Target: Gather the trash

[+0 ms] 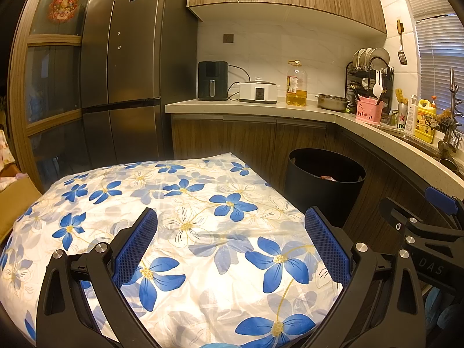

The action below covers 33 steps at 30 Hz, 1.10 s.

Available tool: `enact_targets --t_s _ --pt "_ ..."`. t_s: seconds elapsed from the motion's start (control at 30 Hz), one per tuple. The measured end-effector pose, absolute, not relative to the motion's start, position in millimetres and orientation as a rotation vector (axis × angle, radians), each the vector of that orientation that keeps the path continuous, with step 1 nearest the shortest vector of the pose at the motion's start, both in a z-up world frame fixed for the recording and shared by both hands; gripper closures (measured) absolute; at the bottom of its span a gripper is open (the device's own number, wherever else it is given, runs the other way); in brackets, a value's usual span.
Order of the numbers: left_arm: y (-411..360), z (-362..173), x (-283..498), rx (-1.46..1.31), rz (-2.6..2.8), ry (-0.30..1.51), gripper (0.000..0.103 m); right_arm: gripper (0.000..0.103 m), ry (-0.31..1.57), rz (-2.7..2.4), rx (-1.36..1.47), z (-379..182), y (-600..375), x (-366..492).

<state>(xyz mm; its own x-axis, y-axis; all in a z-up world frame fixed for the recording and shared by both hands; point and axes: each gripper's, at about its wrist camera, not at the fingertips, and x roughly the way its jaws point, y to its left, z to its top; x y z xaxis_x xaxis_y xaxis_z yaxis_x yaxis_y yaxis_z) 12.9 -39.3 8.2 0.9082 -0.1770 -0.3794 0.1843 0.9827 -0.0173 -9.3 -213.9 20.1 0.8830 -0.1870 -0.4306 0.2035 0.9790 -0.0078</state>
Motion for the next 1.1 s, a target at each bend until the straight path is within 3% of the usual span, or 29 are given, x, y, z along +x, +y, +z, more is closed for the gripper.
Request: enact_targets --t_s 0.7,0.87,1.0,1.1 --pt "-32.9 12.8 13.0 0.025 -0.186 0.366 0.006 0.005 0.439 -0.207 0.036 21.9 -215.1 -11.6" --pt "-32.1 11.7 13.9 0.036 -0.174 0.365 0.025 0.005 0.437 -0.208 0.036 22.5 -215.3 -11.8" --pt "-30.9 11.9 13.4 0.038 -0.18 0.363 0.025 0.005 0.436 -0.21 0.035 25.0 -215.9 -11.8" --pt "-30.7 12.1 13.4 0.035 -0.177 0.363 0.014 0.005 0.435 -0.209 0.035 24.9 -215.8 -11.9"
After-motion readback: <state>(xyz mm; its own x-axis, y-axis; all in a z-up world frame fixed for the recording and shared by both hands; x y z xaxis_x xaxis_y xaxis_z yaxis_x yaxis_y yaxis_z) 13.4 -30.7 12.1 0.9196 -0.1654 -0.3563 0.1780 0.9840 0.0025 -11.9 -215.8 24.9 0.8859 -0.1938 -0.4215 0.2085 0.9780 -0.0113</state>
